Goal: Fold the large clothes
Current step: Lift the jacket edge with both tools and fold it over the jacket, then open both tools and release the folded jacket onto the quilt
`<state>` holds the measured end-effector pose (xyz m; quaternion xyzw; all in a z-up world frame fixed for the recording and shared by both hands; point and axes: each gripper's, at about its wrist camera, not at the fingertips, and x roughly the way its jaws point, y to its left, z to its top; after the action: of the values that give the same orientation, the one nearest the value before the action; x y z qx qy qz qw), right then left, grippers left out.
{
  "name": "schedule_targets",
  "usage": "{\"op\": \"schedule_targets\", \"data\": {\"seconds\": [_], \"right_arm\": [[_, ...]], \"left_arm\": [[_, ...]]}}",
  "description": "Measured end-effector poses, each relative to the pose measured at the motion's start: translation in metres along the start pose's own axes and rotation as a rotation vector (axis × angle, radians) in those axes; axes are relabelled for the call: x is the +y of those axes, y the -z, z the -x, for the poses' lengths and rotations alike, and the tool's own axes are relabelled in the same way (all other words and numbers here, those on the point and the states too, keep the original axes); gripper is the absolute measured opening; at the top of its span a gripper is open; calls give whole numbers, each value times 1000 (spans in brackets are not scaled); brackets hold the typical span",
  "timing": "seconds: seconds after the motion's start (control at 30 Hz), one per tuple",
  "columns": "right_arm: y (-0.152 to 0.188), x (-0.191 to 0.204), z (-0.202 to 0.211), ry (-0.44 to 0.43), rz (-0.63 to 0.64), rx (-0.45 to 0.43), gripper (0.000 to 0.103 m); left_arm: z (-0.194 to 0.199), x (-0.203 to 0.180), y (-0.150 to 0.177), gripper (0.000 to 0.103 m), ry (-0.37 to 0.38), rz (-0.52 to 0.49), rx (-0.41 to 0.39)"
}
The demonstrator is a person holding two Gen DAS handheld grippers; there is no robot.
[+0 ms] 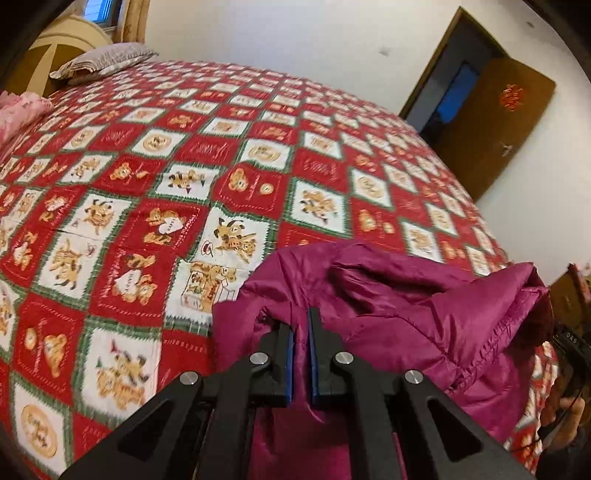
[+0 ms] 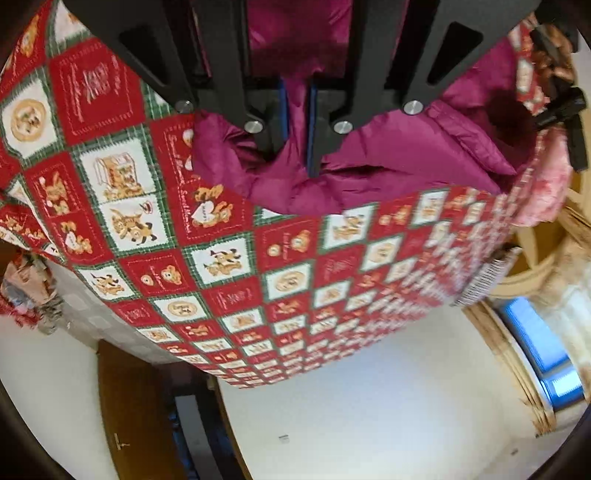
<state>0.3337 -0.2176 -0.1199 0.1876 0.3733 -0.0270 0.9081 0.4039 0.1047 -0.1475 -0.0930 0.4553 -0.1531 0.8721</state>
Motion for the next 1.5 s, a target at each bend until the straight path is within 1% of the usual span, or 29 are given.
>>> {"op": "schedule_targets", "data": {"seconds": [0.17, 0.27, 0.33, 0.43, 0.47, 0.5, 0.53, 0.57, 0.6, 0.63, 0.67, 0.7, 0.73, 0.83, 0.9, 0.93, 0.97, 1.0, 1.03, 1.07, 1.13, 1.17, 1.2, 1.23, 1.27, 1.3, 1.4, 1.47, 1.5], "right_arm": [[4, -4, -37, 84, -14, -9, 11], [11, -6, -57, 137, -6, -14, 10], [16, -7, -67, 163, 3, -13, 10], [19, -5, -73, 189, 29, -22, 10], [19, -5, -73, 193, 34, -23, 10], [19, -5, -74, 195, 36, -23, 10], [19, -5, -74, 194, 36, -23, 10], [19, -5, -75, 194, 35, -24, 10], [19, -4, -74, 194, 34, -26, 10], [19, -4, -75, 195, 35, -25, 10], [19, -4, -76, 196, 37, -24, 10], [18, -4, -75, 193, 38, -23, 11], [17, -4, -74, 185, 38, -23, 11], [6, -8, -57, 106, 8, -38, 17], [-5, -14, -32, 30, -47, -78, 31], [-9, -15, -21, 10, -62, -101, 38], [-14, -15, -6, 16, -69, -135, 53], [-16, -11, 5, 37, -60, -166, 62], [-19, -6, 24, 60, -32, -224, 62], [-19, 0, 36, 68, -4, -255, 62], [-19, 17, 52, 112, 68, -288, 66], [-17, 27, 52, 129, 109, -271, 66], [-15, 40, 45, 120, 161, -224, 59], [-14, 49, 35, 104, 198, -182, 47], [-12, 63, 20, 99, 241, -138, 26], [-10, 70, 10, 99, 263, -114, 20], [-6, 97, -44, 51, 326, -5, 20], [0, 108, -76, 54, 359, 45, 20], [4, 109, -87, 61, 370, 55, 20]], "left_arm": [[-30, 1, -6, 8, -34, -1, 12], [-41, 5, -7, 9, -11, 15, 31], [-39, 15, -10, 9, 57, 66, 37], [-27, 39, -20, 10, 200, 193, 47], [-16, 51, -26, 10, 260, 241, 43], [-8, 55, -30, 11, 282, 254, 32], [6, 59, -35, 14, 277, 249, -3], [21, 60, -39, 26, 209, 227, -53], [35, 58, -43, 36, 118, 200, -106], [44, 58, -46, 63, 71, 191, -142], [57, 57, -47, 78, 36, 196, -201], [63, 55, -47, 78, 29, 203, -233], [67, 49, -47, 78, 27, 194, -246], [55, 7, -48, 78, 20, 54, -190], [45, -22, -42, 78, 11, -25, -171], [41, -33, -39, 78, 15, -53, -161], [35, -45, -35, 78, 19, -75, -150], [30, -53, -30, 78, 19, -90, -139], [23, -59, -28, 78, 18, -101, -129], [16, -61, -27, 78, 17, -110, -120], [3, -75, -20, 78, 4, -130, -104], [-3, -80, -17, 78, -2, -142, -100], [-9, -85, -14, 78, -10, -154, -97], [-14, -91, -12, 78, -26, -167, -96], [-20, -96, -12, 78, -40, -177, -97], [-26, -103, -10, 78, -54, -194, -101], [-41, -116, -11, 78, -90, -245, -109], [-51, -117, -12, 78, -179, -270, -130], [-55, -116, -13, 78, -206, -271, -137]]}}
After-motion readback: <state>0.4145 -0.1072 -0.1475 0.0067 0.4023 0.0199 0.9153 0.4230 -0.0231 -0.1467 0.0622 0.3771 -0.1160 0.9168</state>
